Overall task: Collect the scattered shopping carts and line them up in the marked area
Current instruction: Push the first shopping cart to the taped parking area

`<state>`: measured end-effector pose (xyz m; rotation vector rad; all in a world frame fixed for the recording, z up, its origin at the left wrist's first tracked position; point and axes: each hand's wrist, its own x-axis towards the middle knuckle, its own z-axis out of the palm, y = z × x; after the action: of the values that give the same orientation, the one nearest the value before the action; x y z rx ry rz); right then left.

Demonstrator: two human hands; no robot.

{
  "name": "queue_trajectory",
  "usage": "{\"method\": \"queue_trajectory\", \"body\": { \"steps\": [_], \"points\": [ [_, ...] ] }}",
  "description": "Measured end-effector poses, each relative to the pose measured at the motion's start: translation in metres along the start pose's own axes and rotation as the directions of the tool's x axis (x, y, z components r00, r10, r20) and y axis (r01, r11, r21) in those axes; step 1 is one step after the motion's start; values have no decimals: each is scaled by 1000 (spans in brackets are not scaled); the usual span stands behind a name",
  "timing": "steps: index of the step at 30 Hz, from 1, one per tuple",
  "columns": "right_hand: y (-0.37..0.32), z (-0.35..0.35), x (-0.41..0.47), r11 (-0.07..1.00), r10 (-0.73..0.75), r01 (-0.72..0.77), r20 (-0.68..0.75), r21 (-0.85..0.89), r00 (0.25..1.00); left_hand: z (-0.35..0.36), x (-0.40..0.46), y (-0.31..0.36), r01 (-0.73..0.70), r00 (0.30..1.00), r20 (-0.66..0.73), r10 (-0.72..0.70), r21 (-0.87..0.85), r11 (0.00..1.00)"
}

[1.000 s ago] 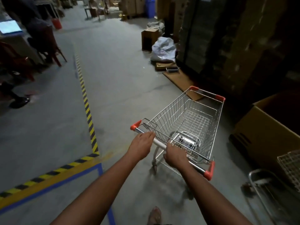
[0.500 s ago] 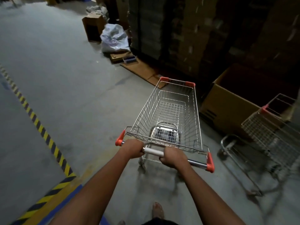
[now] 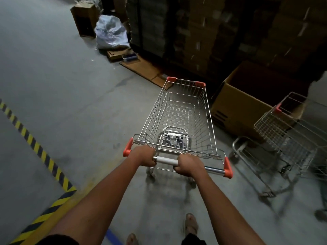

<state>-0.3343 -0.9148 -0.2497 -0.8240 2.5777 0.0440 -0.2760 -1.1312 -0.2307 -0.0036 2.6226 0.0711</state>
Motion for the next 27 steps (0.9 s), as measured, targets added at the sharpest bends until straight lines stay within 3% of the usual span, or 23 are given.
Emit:
{"method": "queue_trajectory", "body": {
  "steps": [10,14,27],
  "points": [
    [39,11,9,946,-320,320,-27,40,947,11,-11,42,260,964,-42,-261,-19,965],
    [58,20,-6,900,-435,434,35,30,900,26,-34,83,376,925,-33,-378,-61,925],
    [124,41,-63,652,-748,743,28,-150,663,81,-100,238,694,707,67,-704,-257,672]
  ]
}}
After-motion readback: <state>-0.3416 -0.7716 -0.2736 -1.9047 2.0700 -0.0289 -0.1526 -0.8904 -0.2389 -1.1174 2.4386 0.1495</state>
